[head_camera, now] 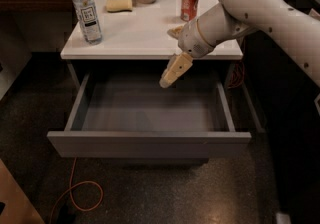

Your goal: Place blue plastic bottle into top drawer

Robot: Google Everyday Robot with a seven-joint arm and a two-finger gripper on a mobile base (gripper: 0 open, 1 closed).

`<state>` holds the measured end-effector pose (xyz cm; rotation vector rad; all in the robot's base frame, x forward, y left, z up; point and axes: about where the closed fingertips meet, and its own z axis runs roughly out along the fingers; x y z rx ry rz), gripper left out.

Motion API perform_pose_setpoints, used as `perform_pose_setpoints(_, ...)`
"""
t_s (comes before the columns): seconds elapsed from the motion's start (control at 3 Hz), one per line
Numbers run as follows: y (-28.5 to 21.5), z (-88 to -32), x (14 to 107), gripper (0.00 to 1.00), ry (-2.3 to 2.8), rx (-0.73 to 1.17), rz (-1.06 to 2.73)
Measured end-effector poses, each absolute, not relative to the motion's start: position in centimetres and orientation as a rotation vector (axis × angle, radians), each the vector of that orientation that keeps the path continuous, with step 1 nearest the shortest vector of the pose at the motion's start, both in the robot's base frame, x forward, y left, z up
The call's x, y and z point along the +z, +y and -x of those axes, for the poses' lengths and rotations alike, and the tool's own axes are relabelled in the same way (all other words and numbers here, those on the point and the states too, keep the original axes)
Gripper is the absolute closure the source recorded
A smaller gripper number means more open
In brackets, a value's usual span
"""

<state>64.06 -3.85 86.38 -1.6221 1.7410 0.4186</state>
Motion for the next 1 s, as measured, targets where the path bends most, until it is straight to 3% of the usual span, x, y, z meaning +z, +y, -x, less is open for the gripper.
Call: perform_pose_setpoints(1.0,-2.03,-66.61,90.01,0.0,1.786,0.412,1.424)
